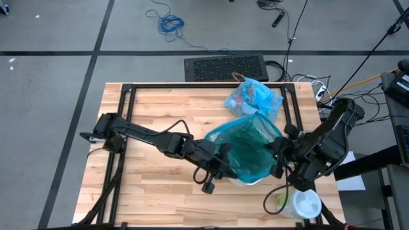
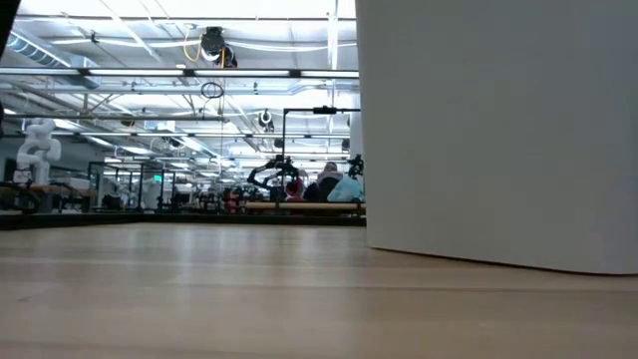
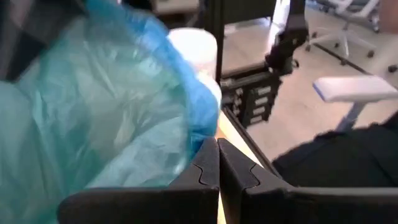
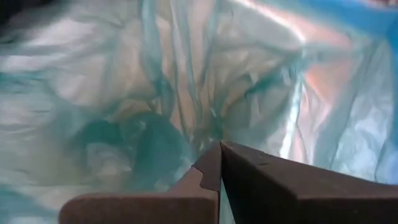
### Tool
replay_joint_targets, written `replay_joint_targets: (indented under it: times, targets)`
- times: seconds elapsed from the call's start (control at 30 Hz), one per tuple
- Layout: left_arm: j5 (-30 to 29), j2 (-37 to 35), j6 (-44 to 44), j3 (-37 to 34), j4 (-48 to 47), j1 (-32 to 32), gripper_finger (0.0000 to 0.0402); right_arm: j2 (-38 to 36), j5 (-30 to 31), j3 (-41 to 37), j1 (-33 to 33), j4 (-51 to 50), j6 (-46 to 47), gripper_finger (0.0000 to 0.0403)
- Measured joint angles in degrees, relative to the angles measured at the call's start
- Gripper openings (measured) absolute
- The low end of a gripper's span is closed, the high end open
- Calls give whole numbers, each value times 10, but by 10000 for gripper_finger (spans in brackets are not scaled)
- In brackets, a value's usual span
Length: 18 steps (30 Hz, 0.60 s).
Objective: Place trash/remove bag and relplace
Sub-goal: Insert a blue trash bag into the trash bin
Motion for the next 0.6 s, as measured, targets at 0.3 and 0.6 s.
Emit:
replay_joint_targets:
  times: [0.3, 0.6]
  targets:
    - [-42, -14, 6, 0, -34, -4, 0, 0, 27, 46, 5, 54, -116, 0]
    - [-47, -20, 6, 0, -42, -7, 0, 11, -27, 54, 79, 222, -347, 0]
